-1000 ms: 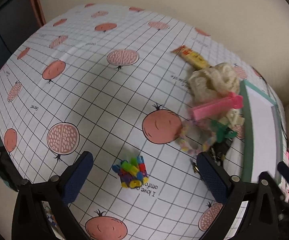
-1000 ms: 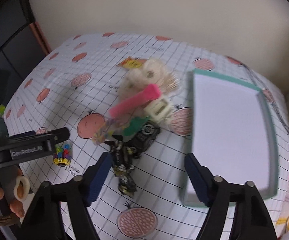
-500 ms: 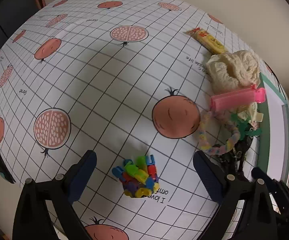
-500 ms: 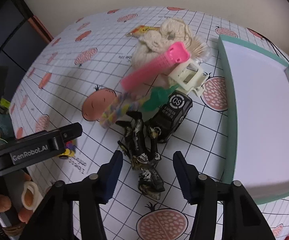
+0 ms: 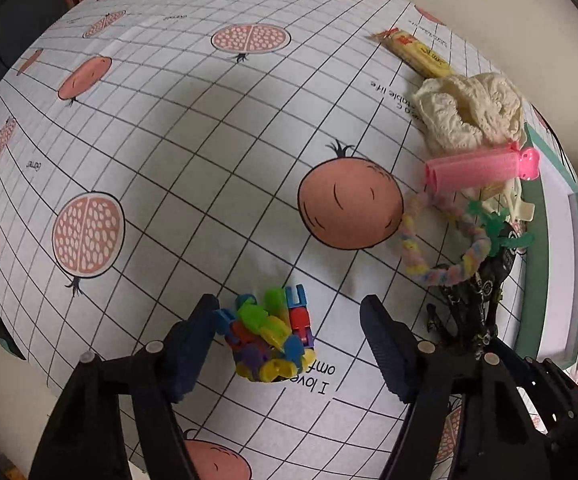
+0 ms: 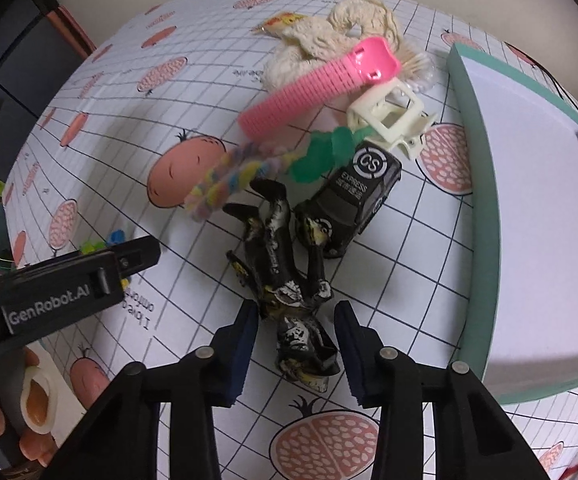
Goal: Organize objects
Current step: 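Grasp the black-gold robot figure with the right tool while the left tool grasps the colorful blocks, then carry the robot figure and blocks into the tray and open both tools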
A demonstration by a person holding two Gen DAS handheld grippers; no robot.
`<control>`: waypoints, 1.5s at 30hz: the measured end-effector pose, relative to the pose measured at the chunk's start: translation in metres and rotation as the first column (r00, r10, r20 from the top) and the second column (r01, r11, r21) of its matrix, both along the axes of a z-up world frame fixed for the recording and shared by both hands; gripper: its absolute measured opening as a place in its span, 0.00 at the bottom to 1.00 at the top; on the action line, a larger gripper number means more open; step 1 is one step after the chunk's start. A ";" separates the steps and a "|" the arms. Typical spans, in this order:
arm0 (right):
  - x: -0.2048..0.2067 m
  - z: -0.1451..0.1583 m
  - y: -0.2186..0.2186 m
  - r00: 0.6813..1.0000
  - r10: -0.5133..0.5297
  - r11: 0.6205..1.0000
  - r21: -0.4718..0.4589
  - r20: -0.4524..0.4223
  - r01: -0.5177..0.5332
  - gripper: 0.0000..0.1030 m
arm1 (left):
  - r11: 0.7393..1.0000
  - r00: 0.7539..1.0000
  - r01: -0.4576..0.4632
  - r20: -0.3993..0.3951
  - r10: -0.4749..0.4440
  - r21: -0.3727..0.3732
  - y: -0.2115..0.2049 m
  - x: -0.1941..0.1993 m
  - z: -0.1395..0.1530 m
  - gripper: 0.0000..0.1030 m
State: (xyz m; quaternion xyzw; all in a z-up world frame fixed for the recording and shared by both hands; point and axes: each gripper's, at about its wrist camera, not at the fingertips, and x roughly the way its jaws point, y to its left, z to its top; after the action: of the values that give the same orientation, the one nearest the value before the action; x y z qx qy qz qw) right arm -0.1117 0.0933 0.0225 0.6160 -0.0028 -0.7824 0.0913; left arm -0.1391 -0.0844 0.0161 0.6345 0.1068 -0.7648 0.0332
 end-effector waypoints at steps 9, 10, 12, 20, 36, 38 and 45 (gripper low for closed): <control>0.001 -0.002 -0.002 1.000 0.017 0.999 0.031 -0.002 -0.017 0.41 | 1.000 1.000 0.005 0.005 -0.005 -0.013 0.002 -0.001 0.004 0.71; 0.001 -0.002 -0.002 1.000 0.021 0.999 0.032 -0.002 -0.021 0.40 | 1.000 1.000 0.003 0.004 -0.003 -0.012 0.002 -0.001 0.005 0.71; 0.001 -0.002 -0.003 1.000 0.025 0.999 0.030 0.000 -0.025 0.36 | 1.000 1.000 -0.001 0.002 0.001 -0.015 0.001 -0.001 0.007 0.68; 0.003 -0.002 0.002 0.999 0.033 0.999 -0.008 0.030 -0.032 0.33 | 0.999 1.000 0.007 -0.009 -0.007 -0.031 0.001 -0.001 0.017 0.43; 0.013 0.023 0.006 0.999 0.014 0.998 -0.059 -0.033 -0.016 0.33 | 1.000 1.000 0.016 -0.003 -0.016 0.013 0.007 0.002 0.034 0.38; 0.014 0.031 0.003 0.996 0.008 0.997 -0.077 -0.092 -0.015 0.33 | 1.000 1.000 0.011 -0.005 -0.011 0.024 0.007 0.002 0.037 0.38; 0.012 0.045 0.017 0.993 -0.050 0.989 -0.141 -0.109 0.035 0.33 | 0.999 1.000 0.006 -0.012 -0.006 0.034 0.011 0.000 0.047 0.38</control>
State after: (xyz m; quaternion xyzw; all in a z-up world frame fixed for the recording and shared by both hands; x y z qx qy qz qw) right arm -0.0999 0.1107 0.0676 0.5632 -0.0653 -0.8154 0.1173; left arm -0.1392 -0.0736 0.0632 0.6309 0.1181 -0.7666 0.0196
